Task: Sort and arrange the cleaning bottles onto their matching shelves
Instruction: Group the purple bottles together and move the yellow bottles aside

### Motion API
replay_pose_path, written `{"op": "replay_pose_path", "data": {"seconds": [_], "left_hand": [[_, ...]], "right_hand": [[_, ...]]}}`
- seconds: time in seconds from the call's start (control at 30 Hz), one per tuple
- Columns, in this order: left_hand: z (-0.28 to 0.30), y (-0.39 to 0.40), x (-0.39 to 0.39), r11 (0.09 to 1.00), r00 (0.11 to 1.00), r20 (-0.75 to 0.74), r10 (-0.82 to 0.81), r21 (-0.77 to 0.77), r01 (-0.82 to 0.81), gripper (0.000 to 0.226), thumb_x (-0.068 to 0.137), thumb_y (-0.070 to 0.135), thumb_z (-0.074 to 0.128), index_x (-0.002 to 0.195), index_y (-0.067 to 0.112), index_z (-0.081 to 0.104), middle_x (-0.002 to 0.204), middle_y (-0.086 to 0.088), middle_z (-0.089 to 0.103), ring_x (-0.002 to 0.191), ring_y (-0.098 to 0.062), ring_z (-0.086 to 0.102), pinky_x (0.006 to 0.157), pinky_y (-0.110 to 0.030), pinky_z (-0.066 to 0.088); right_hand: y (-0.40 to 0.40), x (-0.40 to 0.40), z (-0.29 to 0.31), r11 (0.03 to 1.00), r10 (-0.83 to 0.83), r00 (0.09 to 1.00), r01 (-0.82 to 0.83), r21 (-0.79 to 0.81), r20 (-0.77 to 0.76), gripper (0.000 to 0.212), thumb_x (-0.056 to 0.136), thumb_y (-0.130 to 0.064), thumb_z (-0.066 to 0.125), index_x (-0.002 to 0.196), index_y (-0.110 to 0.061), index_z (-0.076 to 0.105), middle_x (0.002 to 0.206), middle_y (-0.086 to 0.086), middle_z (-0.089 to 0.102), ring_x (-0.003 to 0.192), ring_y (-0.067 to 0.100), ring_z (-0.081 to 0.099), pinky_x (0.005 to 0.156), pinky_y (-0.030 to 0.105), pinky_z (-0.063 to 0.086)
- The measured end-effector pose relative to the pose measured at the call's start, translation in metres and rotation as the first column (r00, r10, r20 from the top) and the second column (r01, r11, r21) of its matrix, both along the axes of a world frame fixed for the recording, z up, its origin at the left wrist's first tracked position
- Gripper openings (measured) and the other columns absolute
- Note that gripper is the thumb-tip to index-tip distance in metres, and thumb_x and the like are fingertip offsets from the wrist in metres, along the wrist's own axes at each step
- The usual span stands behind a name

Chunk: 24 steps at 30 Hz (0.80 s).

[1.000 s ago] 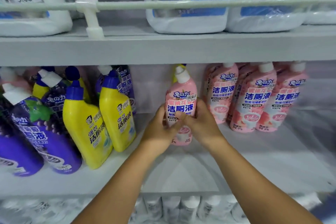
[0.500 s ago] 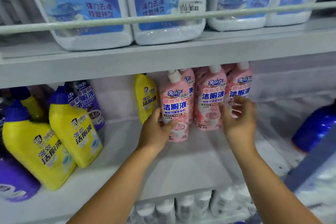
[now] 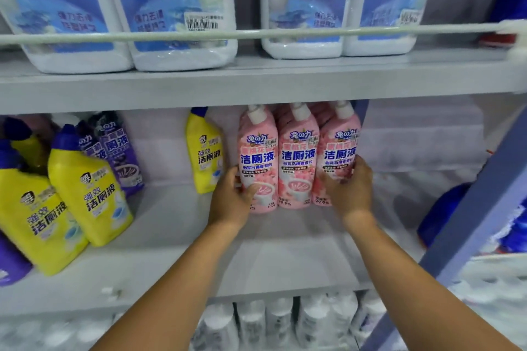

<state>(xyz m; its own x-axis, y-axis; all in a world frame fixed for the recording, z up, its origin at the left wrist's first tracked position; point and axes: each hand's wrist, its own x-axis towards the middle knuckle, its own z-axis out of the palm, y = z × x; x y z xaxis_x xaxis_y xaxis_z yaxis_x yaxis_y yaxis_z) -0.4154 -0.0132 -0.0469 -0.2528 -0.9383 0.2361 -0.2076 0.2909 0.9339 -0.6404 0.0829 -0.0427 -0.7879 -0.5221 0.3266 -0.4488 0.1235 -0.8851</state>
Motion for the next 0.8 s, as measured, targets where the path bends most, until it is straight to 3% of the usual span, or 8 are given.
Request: {"op": "replay_pose_path", "data": {"seconds": [0.13,0.4,0.5,0.6,0.7,0.8], "left_hand": [[-0.002,0.004,-0.006,0.999,0.999,-0.014,0.049,0.016,-0.048,0.038,0.086,0.016,0.078,0.118,0.027,0.060,0.109,0.008,0.075,0.098,-0.013,0.073,0.089,-0.043,0.060],[-0.003,0.008,-0.012,0.993,0.993,0.006,0.115,-0.005,-0.115,0.035,0.089,0.013,0.073,0.119,0.024,0.059,0.111,0.004,0.073,0.096,-0.016,0.072,0.080,-0.031,0.058],[-0.001,0.008,-0.011,0.993,0.993,0.033,0.117,0.012,-0.117,0.036,0.089,0.017,0.074,0.121,0.024,0.059,0.111,0.005,0.072,0.096,-0.016,0.071,0.078,-0.028,0.056],[0.002,0.010,-0.010,0.993,0.993,0.041,0.114,0.039,-0.116,0.042,0.089,0.022,0.075,0.127,0.024,0.059,0.114,0.005,0.071,0.100,-0.017,0.070,0.070,-0.020,0.051],[0.006,0.016,0.004,0.981,0.988,-0.011,0.153,0.118,-0.151,0.052,0.087,0.029,0.079,0.133,0.023,0.057,0.117,0.004,0.068,0.100,-0.014,0.066,0.067,-0.014,0.046],[0.012,0.027,0.039,0.949,0.963,-0.068,0.261,0.199,-0.243,0.058,0.086,0.035,0.080,0.136,0.022,0.054,0.121,0.003,0.064,0.094,-0.010,0.062,0.065,-0.009,0.044]], "right_hand": [[0.005,0.007,0.011,1.000,0.009,1.000,-0.009,0.019,-0.011,0.072,0.071,-0.032,0.091,0.130,-0.012,0.056,0.124,0.010,0.059,0.108,0.026,0.063,0.093,0.043,0.056],[0.002,-0.007,-0.004,0.996,0.081,0.991,-0.085,0.035,0.106,0.080,0.053,-0.051,0.081,0.125,-0.030,0.054,0.122,-0.001,0.065,0.104,0.016,0.069,0.091,0.044,0.060],[0.000,-0.011,-0.007,0.993,0.107,0.986,-0.112,0.034,0.131,0.077,0.056,-0.042,0.083,0.126,-0.030,0.054,0.123,0.000,0.065,0.103,0.013,0.069,0.089,0.041,0.061],[0.004,-0.004,-0.002,0.996,0.085,0.987,-0.089,0.026,0.138,0.075,0.065,-0.031,0.088,0.131,-0.026,0.053,0.127,0.007,0.062,0.109,0.022,0.067,0.090,0.034,0.055],[0.019,0.026,-0.001,0.996,-0.012,0.991,0.024,-0.089,0.131,0.072,0.076,-0.029,0.087,0.136,-0.018,0.049,0.131,0.010,0.053,0.110,0.026,0.063,0.092,0.040,0.055],[0.025,0.073,-0.006,0.967,0.114,0.988,-0.087,-0.238,0.101,0.060,0.086,-0.024,0.080,0.135,-0.019,0.048,0.130,0.008,0.055,0.105,0.022,0.064,0.087,0.038,0.057]]}}
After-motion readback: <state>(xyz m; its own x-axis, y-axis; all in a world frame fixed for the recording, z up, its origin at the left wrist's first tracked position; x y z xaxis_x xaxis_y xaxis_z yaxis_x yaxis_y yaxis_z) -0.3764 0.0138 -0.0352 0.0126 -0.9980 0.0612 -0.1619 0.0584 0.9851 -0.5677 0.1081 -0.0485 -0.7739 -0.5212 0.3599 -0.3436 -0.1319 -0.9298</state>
